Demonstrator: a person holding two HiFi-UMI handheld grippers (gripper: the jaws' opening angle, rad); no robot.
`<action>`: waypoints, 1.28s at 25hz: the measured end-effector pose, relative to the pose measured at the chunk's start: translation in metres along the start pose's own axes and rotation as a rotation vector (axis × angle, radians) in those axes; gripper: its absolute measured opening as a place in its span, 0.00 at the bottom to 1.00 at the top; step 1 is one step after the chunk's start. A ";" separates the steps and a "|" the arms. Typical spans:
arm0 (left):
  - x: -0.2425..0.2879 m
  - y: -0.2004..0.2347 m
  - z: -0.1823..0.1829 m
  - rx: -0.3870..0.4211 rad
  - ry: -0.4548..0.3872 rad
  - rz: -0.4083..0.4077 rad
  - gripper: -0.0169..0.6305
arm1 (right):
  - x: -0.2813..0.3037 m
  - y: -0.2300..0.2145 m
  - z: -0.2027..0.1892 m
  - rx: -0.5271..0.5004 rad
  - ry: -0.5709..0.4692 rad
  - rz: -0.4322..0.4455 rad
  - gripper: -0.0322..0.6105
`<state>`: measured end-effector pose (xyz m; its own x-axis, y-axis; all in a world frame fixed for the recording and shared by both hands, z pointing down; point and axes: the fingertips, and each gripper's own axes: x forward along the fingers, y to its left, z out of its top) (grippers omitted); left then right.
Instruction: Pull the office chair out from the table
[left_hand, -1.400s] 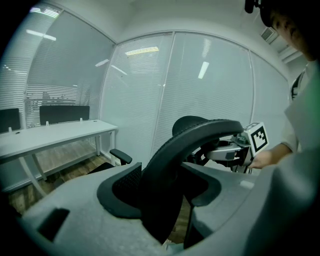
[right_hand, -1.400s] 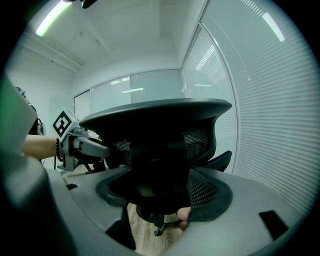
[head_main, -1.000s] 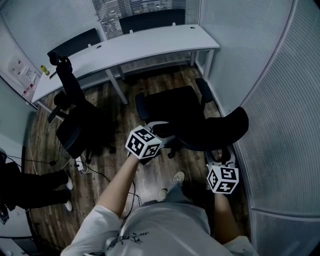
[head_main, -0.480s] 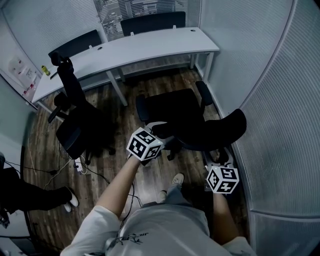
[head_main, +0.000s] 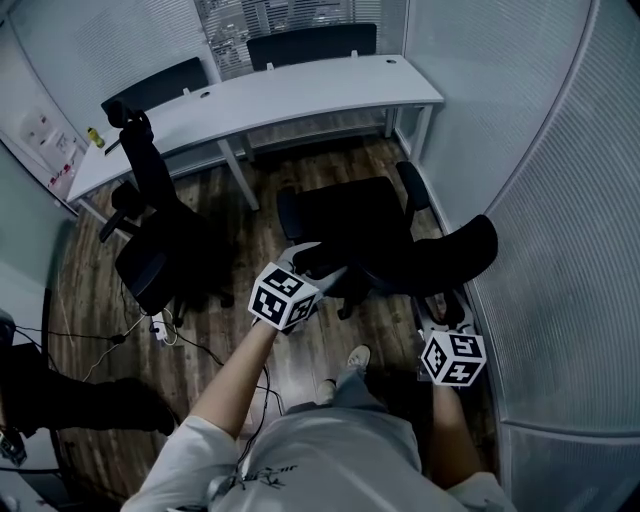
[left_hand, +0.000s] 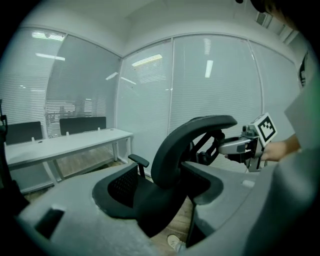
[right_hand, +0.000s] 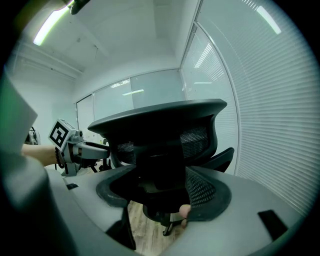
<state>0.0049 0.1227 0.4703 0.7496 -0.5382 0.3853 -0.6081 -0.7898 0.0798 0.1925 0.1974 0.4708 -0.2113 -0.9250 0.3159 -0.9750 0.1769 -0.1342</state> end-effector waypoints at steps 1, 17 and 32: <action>-0.005 -0.001 -0.003 -0.002 0.005 -0.002 0.44 | -0.002 0.000 0.000 0.001 0.001 -0.002 0.48; -0.083 -0.040 -0.039 -0.045 -0.046 0.116 0.08 | -0.059 0.030 -0.003 -0.062 -0.030 -0.027 0.12; -0.086 -0.096 -0.054 -0.137 -0.047 0.214 0.04 | -0.070 0.079 -0.007 -0.146 0.020 0.250 0.06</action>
<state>-0.0146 0.2607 0.4790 0.6095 -0.7042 0.3642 -0.7814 -0.6111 0.1263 0.1301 0.2789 0.4445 -0.4461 -0.8402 0.3083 -0.8918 0.4462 -0.0745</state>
